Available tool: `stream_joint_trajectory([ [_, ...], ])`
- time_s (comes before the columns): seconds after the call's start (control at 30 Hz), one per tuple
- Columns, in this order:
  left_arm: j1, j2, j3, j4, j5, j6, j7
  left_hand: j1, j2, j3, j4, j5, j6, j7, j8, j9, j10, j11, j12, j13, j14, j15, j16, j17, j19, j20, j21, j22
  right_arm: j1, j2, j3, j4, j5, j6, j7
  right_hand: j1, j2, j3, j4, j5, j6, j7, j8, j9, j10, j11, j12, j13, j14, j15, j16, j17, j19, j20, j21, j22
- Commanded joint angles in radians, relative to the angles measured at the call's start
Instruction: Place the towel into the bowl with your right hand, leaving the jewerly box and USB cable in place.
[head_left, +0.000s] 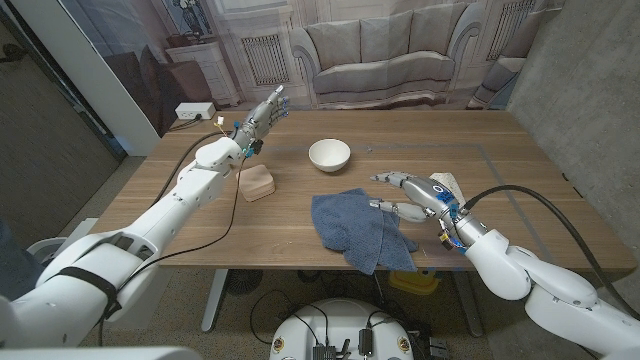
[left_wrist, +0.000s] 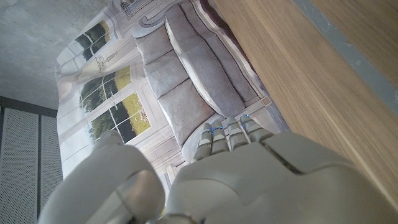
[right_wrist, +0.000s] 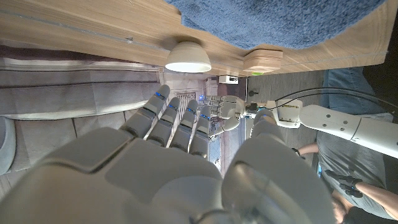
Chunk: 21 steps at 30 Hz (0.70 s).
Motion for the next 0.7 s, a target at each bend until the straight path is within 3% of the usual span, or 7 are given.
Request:
stream_joint_trajectory([
  [0.03,-0.093,-0.083,0.017,0.229,-0.003,-0.112,-0.109,0.006,0.002,-0.005,0.002,-0.001,0.005,-0.004,0.0,0.002,0.004,-0.001,-0.001,0.0,0.002,-0.004,0.008,0.002,0.0,-0.005,0.007,0.005,-0.013,0.016,-0.022,-0.027,-0.031,-0.08,-0.014,0.012,0.0,0.005,-0.008,0.006,-0.003,0.001,-0.001,0.006,-0.004,-0.001,0.0,0.004,0.005,-0.093,-0.004,0.002,0.005,-0.088,-0.006,0.002],
  [0.43,-0.132,-0.089,0.012,0.314,-0.015,-0.126,-0.179,0.007,0.003,-0.007,0.002,-0.001,0.005,-0.003,0.0,0.002,0.005,0.001,0.0,0.0,0.003,-0.003,0.008,0.002,0.001,-0.005,0.008,0.005,-0.037,0.057,-0.102,-0.1,-0.089,-0.225,-0.007,0.021,-0.005,0.007,-0.013,0.008,-0.006,0.001,-0.003,0.006,-0.005,0.0,-0.002,0.004,0.004,-0.093,-0.005,0.003,0.003,-0.087,-0.008,0.003],
  [0.7,-0.148,-0.089,0.017,0.327,-0.007,-0.127,-0.194,0.008,0.004,-0.008,0.002,-0.002,0.006,-0.003,0.0,0.002,0.006,-0.001,-0.001,0.0,0.003,-0.004,0.008,0.002,0.0,-0.005,0.008,0.005,-0.021,0.054,-0.155,-0.111,-0.128,-0.265,0.0,0.029,-0.009,0.008,-0.017,0.01,-0.015,0.006,-0.007,0.006,-0.011,0.003,-0.006,0.004,-0.004,-0.088,-0.008,0.004,-0.003,-0.085,-0.011,0.003],
])
